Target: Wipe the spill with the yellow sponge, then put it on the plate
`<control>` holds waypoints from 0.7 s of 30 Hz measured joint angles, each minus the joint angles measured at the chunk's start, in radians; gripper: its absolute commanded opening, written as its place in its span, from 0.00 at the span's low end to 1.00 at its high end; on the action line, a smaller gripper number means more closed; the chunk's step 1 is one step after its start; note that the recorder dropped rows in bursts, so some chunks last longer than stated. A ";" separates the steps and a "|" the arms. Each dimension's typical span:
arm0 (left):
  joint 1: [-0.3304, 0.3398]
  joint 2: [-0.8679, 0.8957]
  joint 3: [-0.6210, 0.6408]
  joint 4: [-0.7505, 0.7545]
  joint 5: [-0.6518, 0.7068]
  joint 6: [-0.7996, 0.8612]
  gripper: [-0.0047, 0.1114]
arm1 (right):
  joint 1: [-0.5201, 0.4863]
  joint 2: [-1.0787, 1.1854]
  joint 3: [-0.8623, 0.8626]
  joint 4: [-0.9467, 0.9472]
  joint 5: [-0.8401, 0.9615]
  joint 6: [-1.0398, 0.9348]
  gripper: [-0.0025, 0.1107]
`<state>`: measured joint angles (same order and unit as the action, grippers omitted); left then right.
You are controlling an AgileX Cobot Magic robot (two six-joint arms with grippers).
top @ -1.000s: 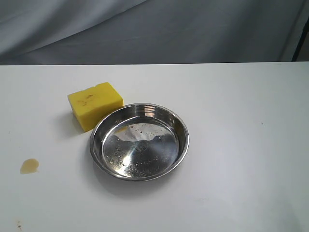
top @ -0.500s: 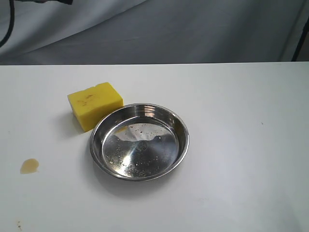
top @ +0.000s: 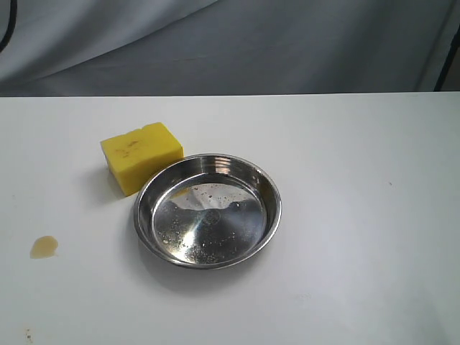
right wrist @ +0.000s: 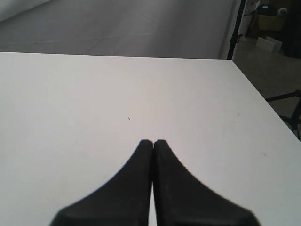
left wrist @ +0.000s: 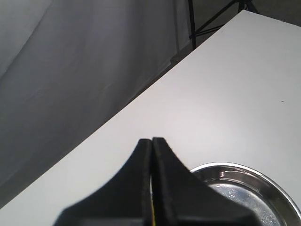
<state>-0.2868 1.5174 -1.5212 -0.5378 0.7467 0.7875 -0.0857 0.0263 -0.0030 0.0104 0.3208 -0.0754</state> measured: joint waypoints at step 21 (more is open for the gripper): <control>0.000 0.000 0.000 0.082 -0.008 0.000 0.04 | 0.000 0.000 0.000 0.000 0.000 0.000 0.02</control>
<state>-0.2868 1.5174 -1.5212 -0.4555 0.7384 0.7875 -0.0857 0.0263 -0.0030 0.0104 0.3208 -0.0754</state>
